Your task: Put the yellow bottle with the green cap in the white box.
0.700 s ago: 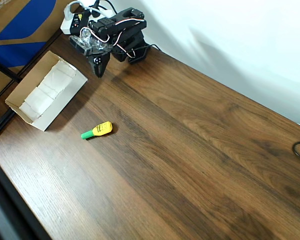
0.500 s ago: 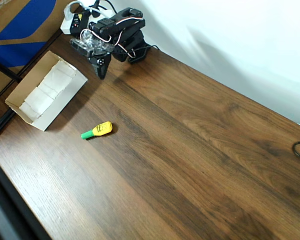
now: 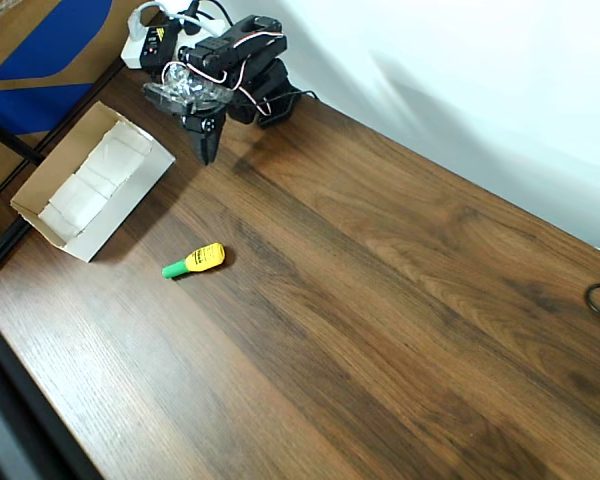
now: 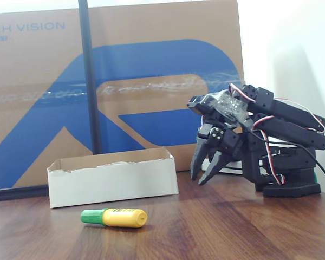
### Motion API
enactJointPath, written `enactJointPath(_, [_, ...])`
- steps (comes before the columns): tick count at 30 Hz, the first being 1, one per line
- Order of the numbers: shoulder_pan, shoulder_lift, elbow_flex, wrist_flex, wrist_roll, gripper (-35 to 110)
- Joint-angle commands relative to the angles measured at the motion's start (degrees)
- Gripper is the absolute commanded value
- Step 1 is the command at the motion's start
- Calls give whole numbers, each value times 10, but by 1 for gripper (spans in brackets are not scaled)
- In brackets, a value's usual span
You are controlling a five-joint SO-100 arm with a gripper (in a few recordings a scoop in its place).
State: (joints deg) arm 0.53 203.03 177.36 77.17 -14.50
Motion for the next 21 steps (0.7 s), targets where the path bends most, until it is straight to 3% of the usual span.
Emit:
enactJointPath(1, [11, -39, -75, 30, -11, 7])
enactJointPath(10, [19, -115, -161, 16, -16, 8])
enactJointPath(21, [-6, -334, -296, -1, -8, 8])
